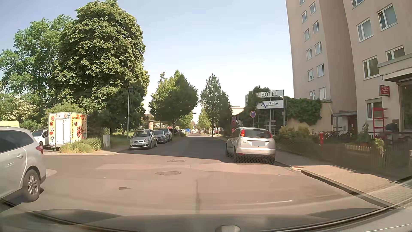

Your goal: Follow the waypoints while adhering to traffic rules and regulations

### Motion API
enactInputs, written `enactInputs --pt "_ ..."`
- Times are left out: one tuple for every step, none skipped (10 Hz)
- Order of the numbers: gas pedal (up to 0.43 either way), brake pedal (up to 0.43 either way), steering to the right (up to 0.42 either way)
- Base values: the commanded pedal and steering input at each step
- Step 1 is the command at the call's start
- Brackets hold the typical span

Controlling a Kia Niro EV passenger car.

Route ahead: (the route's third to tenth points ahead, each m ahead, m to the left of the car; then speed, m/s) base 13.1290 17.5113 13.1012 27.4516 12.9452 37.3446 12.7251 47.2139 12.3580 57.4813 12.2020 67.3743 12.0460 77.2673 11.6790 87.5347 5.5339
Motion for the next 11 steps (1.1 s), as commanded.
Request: enactInputs --pt "0.000 0.140 -0.049" --pt "0.000 0.134 -0.065" --pt "0.000 0.134 -0.079" --pt "0.000 0.134 -0.102" --pt "0.000 0.134 -0.129" --pt "0.000 0.116 -0.149" --pt "0.000 0.067 -0.178" --pt "0.000 0.030 -0.208" --pt "0.000 0.037 -0.249" --pt "0.000 0.055 -0.289" --pt "0.000 0.049 -0.328"
